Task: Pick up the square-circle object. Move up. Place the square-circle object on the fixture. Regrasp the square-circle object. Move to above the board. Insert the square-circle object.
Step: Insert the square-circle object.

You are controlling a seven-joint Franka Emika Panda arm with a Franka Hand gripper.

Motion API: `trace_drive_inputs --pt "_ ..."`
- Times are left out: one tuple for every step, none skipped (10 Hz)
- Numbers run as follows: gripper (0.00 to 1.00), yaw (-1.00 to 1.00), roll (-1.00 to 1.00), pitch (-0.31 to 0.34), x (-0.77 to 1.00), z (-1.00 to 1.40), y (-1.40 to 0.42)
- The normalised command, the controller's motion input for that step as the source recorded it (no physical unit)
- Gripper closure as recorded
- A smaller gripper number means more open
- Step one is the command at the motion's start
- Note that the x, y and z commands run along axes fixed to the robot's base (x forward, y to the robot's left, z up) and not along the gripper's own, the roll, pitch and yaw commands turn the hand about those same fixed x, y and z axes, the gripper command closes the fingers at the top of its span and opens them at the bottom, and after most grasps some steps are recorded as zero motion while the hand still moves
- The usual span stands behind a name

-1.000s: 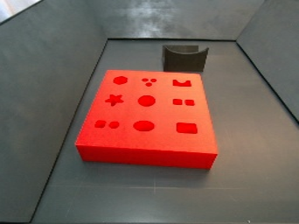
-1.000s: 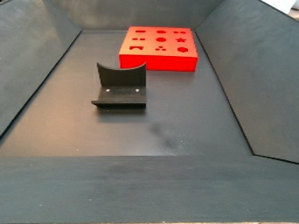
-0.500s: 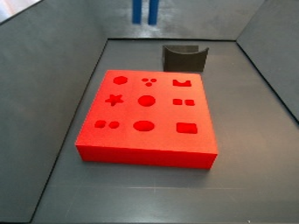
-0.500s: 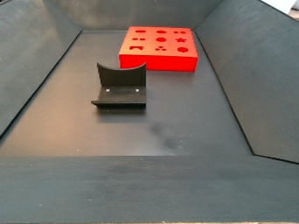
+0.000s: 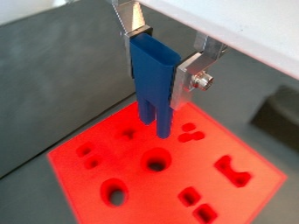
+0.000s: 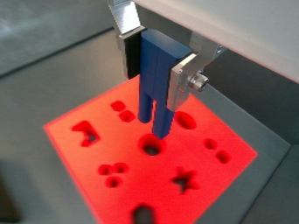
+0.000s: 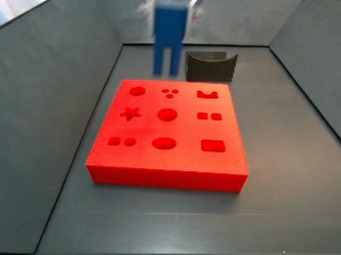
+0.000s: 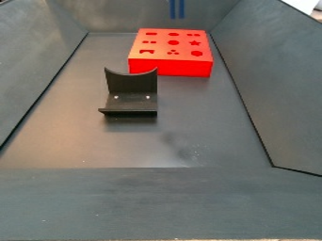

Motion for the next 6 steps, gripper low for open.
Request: trace_drive_inputs --pt "1.00 0.24 0.16 -0.176 -0.66 -0.71 -0.69" --pt "1.00 0.12 0.02 -0.149 -0.53 -0.58 -0.49" --pt "1.00 0.05 0.00 -0.133 -0.52 -0.48 -0.44" --pt "1.00 0.00 -0.11 -0.103 -0.42 -0.36 -0.13" --pt "1.00 -0.09 -0.26 -0.133 -0.19 -0.30 0.00" --pt "1.00 -0.06 -0.26 -0.133 -0.07 -0.28 0.00"
